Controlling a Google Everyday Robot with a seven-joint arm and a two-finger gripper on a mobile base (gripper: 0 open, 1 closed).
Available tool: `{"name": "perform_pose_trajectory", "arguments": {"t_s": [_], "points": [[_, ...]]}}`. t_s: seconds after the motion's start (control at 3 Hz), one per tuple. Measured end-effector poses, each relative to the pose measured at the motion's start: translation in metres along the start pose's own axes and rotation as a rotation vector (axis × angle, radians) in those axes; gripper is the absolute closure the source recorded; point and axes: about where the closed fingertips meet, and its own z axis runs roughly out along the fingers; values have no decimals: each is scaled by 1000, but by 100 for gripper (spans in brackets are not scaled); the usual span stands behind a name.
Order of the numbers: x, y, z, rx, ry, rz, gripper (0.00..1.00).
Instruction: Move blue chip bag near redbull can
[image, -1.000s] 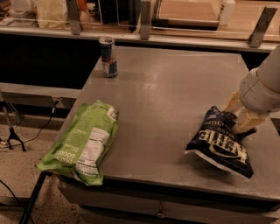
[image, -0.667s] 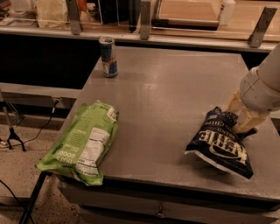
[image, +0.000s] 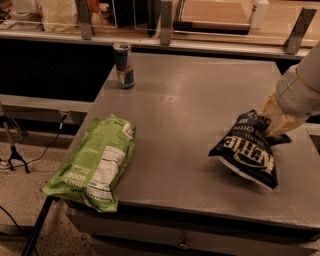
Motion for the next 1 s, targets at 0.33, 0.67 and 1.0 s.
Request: {"name": "perform_pose_trajectory", "arguments": {"t_s": [0.33, 0.67, 1.0], "points": [[5, -39, -14, 98, -26, 20, 100], [2, -74, -28, 195, -68, 13, 100], [-7, -103, -37, 278, -105, 0, 100]]}}
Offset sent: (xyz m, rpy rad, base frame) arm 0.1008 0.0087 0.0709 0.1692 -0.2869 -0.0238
